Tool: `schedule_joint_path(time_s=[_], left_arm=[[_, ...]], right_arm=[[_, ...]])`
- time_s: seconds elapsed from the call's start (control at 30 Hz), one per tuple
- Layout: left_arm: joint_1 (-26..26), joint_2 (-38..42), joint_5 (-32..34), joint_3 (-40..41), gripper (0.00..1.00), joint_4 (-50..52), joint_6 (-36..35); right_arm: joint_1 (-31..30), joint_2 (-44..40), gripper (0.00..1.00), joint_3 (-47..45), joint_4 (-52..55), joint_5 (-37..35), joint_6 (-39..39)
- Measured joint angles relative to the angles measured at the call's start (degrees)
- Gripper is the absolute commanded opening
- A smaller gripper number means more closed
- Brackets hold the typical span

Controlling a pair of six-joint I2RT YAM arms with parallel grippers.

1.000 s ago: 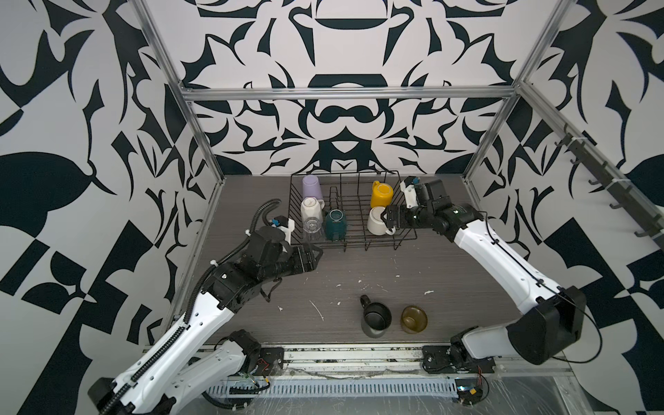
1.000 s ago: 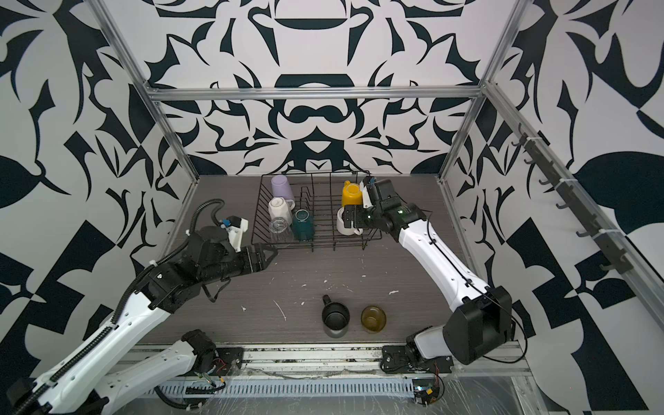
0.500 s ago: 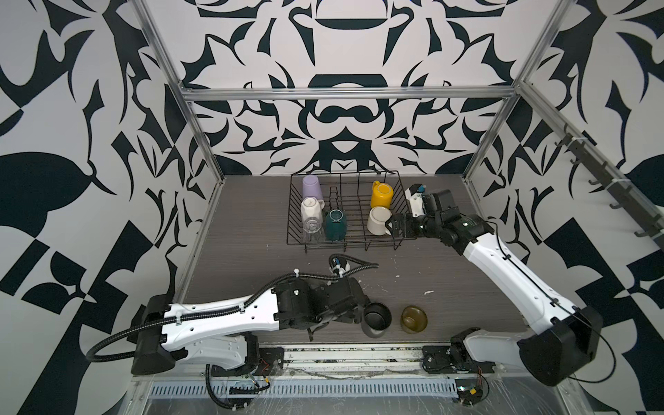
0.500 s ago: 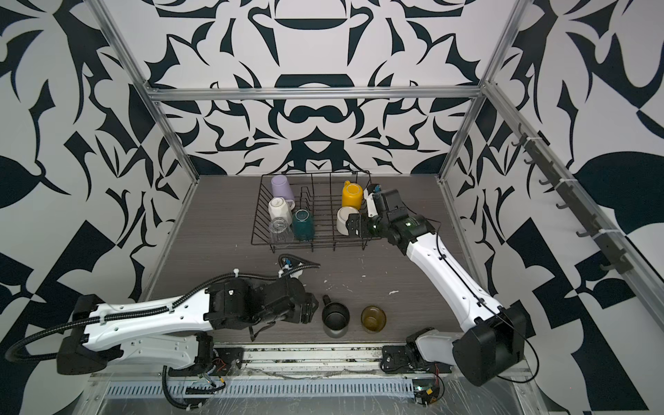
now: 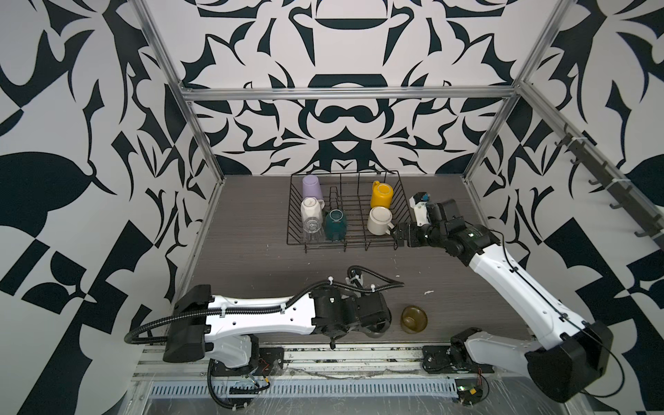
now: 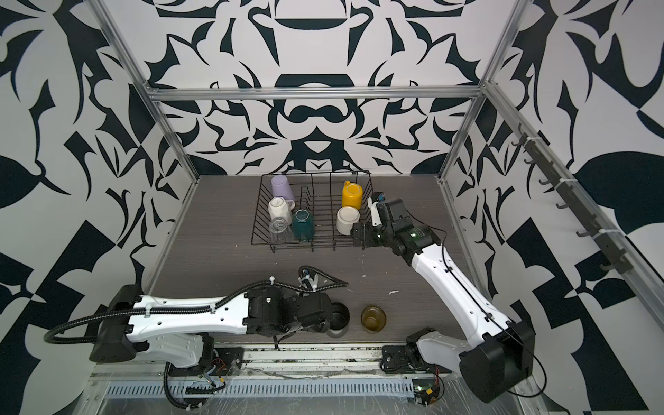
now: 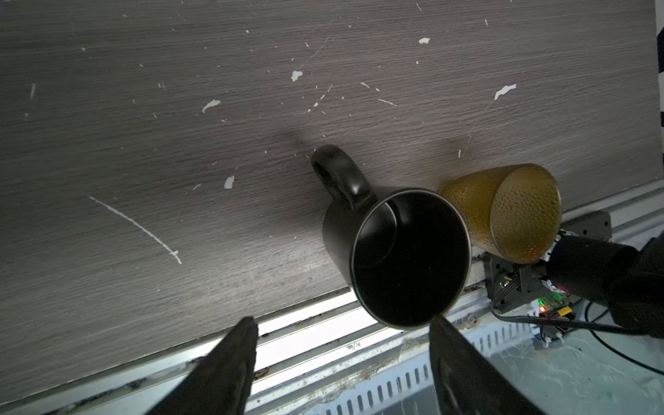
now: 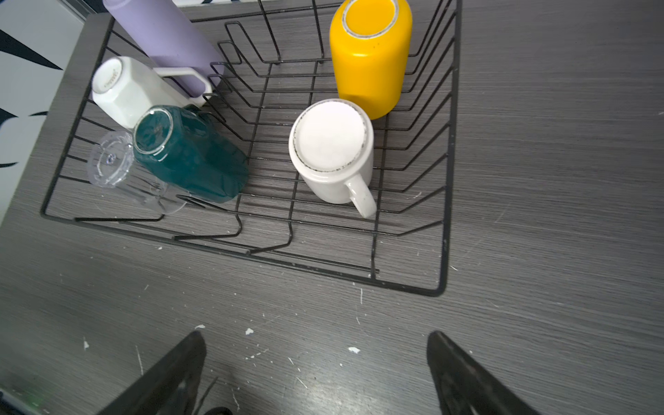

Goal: Load cups into a dish rack
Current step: Pick up the cup from the bottom-center of the table.

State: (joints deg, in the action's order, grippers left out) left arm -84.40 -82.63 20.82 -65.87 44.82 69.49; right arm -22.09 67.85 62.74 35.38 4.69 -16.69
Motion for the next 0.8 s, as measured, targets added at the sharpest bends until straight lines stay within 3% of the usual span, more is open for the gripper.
schedule_joint_path(time_s=[0.2,0.33,0.8], left_arm=[[0.00,-4.09,-1.01,-1.84,0.73,-0.98,0.90],[0.00,-6.64,-2.45,-2.10,0.65,-1.07,1.49],[2.27,-11.80,-5.88,-3.54,0.58,-0.98,1.51]], right_arm=[[0.39,-2.49,0.98,-2.56,0.22,-1.53,0.81],[0.70,-3.89,0.98,-3.96,0.55,-2.14,1.25],[1.01,-8.48,0.98,-6.84,0.81,-2.23,1.62]])
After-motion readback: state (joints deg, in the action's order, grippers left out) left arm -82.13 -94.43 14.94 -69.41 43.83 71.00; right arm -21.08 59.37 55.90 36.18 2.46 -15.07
